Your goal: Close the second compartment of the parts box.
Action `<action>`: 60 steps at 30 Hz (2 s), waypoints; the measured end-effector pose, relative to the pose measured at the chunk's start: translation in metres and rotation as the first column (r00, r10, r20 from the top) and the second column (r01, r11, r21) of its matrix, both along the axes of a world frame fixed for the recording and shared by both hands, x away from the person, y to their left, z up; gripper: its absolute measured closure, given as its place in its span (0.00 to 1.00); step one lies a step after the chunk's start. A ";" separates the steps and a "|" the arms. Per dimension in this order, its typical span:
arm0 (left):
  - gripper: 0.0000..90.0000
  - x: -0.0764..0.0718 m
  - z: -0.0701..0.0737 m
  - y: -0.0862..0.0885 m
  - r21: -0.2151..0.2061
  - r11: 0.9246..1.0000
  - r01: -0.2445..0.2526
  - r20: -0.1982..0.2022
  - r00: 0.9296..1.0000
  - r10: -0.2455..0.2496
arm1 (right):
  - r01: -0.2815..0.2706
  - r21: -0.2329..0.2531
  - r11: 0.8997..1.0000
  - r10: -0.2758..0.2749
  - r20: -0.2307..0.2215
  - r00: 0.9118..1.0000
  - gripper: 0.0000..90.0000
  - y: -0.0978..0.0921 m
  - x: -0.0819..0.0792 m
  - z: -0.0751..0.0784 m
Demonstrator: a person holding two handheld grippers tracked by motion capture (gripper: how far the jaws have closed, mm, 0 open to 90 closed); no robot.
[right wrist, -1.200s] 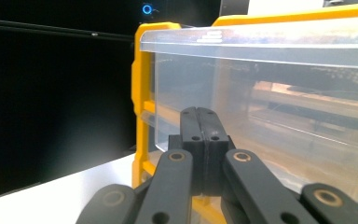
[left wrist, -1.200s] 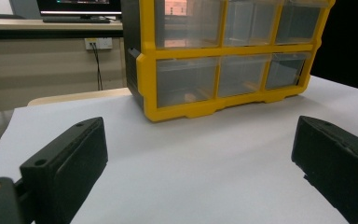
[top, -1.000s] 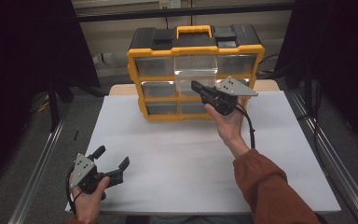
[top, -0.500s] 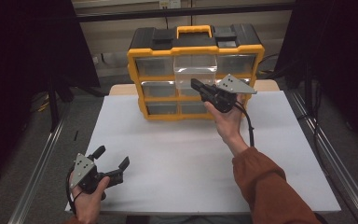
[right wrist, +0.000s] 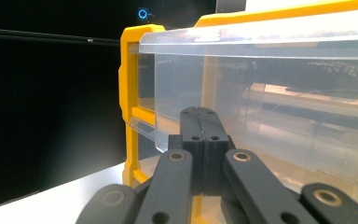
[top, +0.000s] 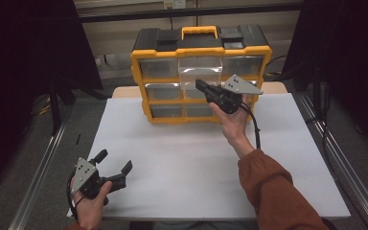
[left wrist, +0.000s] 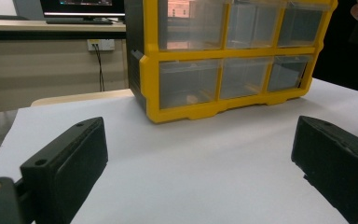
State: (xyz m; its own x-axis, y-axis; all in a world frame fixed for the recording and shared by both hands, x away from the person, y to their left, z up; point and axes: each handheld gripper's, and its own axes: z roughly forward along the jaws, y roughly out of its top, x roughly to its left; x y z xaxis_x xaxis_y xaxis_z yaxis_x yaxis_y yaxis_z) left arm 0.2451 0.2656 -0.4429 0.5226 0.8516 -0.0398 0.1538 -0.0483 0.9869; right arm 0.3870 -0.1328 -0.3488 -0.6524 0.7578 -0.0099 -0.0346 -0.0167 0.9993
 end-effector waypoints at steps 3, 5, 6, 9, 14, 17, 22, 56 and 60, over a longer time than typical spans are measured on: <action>0.04 0.000 0.000 0.000 0.006 1.000 0.001 0.001 1.000 -0.001 | -0.001 -0.002 1.000 0.001 -0.001 1.000 1.00 0.000 0.001 0.000; 0.04 -0.001 0.000 0.000 0.010 1.000 0.005 -0.005 1.000 -0.005 | -0.001 -0.002 1.000 0.001 -0.001 1.000 1.00 -0.001 0.002 0.000; 0.04 0.000 0.000 -0.001 0.001 1.000 -0.002 0.001 1.000 0.002 | 0.002 0.000 1.000 -0.002 0.000 1.000 1.00 0.000 0.002 0.000; 0.04 -0.001 0.000 -0.001 0.000 1.000 0.006 -0.009 1.000 -0.006 | -0.002 -0.006 1.000 0.002 -0.003 1.000 1.00 0.000 0.004 0.001; 0.04 0.000 0.000 0.000 0.007 1.000 0.013 -0.009 1.000 -0.013 | -0.002 -0.005 1.000 0.002 -0.001 1.000 1.00 0.000 0.007 0.002; 0.04 -0.001 0.000 -0.002 0.006 1.000 0.012 -0.003 1.000 -0.012 | 0.003 -0.001 1.000 -0.003 -0.006 1.000 1.00 0.000 0.008 0.002; 0.04 0.000 0.000 0.000 0.010 1.000 0.007 -0.010 1.000 -0.007 | 0.012 0.002 1.000 -0.012 -0.010 1.000 1.00 0.000 0.011 0.002; 0.04 0.000 0.000 -0.001 -0.004 1.000 0.007 -0.004 1.000 -0.007 | 0.040 0.001 0.999 -0.040 -0.022 0.999 1.00 0.004 0.025 0.003; 0.04 0.000 0.000 -0.001 -0.002 1.000 0.004 -0.004 1.000 -0.004 | 0.046 -0.002 0.999 -0.046 -0.021 0.999 1.00 0.004 0.027 0.004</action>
State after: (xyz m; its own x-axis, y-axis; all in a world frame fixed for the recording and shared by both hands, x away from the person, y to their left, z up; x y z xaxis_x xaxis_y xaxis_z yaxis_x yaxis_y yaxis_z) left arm 0.2448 0.2648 -0.4431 0.5260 0.8494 -0.0430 0.1572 -0.0474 0.9864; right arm 0.4142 -0.1284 -0.3453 -0.6169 0.7870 0.0022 -0.0147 -0.0143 0.9998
